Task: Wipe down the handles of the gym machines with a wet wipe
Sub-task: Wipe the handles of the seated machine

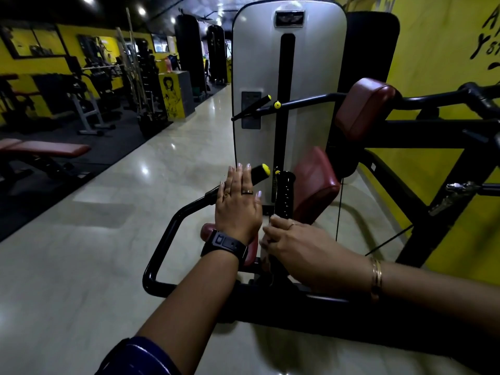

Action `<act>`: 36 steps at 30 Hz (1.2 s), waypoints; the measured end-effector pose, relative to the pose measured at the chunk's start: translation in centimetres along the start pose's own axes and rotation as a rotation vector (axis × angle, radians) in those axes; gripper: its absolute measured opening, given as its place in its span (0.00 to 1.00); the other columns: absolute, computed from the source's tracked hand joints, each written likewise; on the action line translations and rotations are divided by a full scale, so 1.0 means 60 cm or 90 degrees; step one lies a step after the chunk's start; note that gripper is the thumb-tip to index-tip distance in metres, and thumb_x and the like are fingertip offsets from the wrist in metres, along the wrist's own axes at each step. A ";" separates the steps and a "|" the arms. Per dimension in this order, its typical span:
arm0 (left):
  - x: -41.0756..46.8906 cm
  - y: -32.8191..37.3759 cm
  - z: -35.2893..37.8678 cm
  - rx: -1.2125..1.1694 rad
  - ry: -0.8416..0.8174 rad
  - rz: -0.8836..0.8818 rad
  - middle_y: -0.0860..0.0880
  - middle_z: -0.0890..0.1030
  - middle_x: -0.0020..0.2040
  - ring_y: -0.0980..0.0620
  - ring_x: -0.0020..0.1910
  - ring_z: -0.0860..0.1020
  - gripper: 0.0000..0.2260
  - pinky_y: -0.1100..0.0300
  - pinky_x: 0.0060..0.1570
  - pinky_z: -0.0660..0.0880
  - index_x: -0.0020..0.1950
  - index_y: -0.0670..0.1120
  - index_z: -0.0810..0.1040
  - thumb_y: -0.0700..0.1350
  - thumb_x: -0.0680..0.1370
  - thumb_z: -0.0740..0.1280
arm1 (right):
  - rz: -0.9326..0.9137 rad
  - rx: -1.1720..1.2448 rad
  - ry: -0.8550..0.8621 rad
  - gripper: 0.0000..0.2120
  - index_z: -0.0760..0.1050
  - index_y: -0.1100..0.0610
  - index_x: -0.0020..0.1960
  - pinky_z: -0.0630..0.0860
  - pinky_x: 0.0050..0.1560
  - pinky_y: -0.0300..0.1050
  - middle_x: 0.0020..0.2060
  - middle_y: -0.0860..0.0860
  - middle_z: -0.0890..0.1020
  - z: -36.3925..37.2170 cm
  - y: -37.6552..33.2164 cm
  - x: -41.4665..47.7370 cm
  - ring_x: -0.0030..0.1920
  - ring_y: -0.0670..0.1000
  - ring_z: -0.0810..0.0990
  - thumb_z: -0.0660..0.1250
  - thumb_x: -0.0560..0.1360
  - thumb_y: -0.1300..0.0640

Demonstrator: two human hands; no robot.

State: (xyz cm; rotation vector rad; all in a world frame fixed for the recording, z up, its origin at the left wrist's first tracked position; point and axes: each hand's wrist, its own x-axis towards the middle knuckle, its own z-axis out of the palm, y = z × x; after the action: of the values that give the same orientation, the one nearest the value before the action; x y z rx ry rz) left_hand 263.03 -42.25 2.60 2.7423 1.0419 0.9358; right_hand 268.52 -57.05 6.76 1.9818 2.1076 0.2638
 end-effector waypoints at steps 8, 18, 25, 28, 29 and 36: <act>0.002 0.001 -0.001 0.008 -0.014 -0.010 0.44 0.47 0.80 0.48 0.79 0.44 0.33 0.53 0.75 0.42 0.80 0.45 0.44 0.57 0.76 0.36 | 0.114 0.058 0.032 0.24 0.50 0.54 0.79 0.38 0.70 0.40 0.79 0.52 0.47 -0.025 0.075 0.018 0.78 0.51 0.44 0.49 0.83 0.57; 0.002 0.000 0.001 -0.007 -0.008 -0.009 0.44 0.49 0.80 0.47 0.79 0.45 0.36 0.53 0.75 0.42 0.80 0.45 0.44 0.58 0.74 0.34 | 0.135 0.107 0.058 0.16 0.68 0.57 0.68 0.74 0.53 0.49 0.60 0.55 0.71 -0.039 0.007 -0.022 0.57 0.54 0.73 0.53 0.82 0.60; 0.000 0.002 -0.001 -0.021 0.007 0.001 0.46 0.51 0.80 0.48 0.79 0.46 0.34 0.53 0.74 0.43 0.80 0.46 0.46 0.57 0.75 0.36 | 0.022 0.151 0.017 0.13 0.72 0.55 0.64 0.77 0.52 0.52 0.57 0.53 0.74 -0.041 -0.028 -0.030 0.57 0.53 0.74 0.57 0.81 0.55; 0.002 -0.001 -0.004 -0.025 -0.009 0.002 0.46 0.51 0.80 0.48 0.79 0.48 0.32 0.52 0.75 0.45 0.80 0.46 0.48 0.56 0.77 0.38 | 0.095 0.416 0.032 0.07 0.78 0.53 0.52 0.75 0.45 0.38 0.47 0.49 0.78 -0.057 -0.002 -0.023 0.47 0.47 0.76 0.63 0.78 0.54; 0.004 -0.003 -0.005 -0.028 -0.017 -0.001 0.45 0.53 0.80 0.47 0.79 0.50 0.32 0.51 0.75 0.47 0.80 0.45 0.50 0.56 0.77 0.39 | 0.144 0.537 0.036 0.05 0.79 0.52 0.47 0.73 0.40 0.35 0.42 0.47 0.79 -0.059 0.011 -0.018 0.42 0.45 0.76 0.63 0.78 0.56; -0.003 0.000 -0.005 -0.049 0.010 0.012 0.41 0.62 0.77 0.42 0.76 0.60 0.31 0.48 0.73 0.55 0.77 0.40 0.58 0.53 0.77 0.45 | 0.409 1.282 0.100 0.07 0.76 0.63 0.45 0.66 0.27 0.40 0.31 0.56 0.75 -0.053 0.058 0.000 0.26 0.49 0.73 0.60 0.77 0.63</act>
State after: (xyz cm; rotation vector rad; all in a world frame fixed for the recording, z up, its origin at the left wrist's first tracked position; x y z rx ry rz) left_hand 262.74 -42.41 2.77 2.6919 0.9621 0.9806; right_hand 270.93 -56.71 10.84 3.2719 1.3633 -2.5473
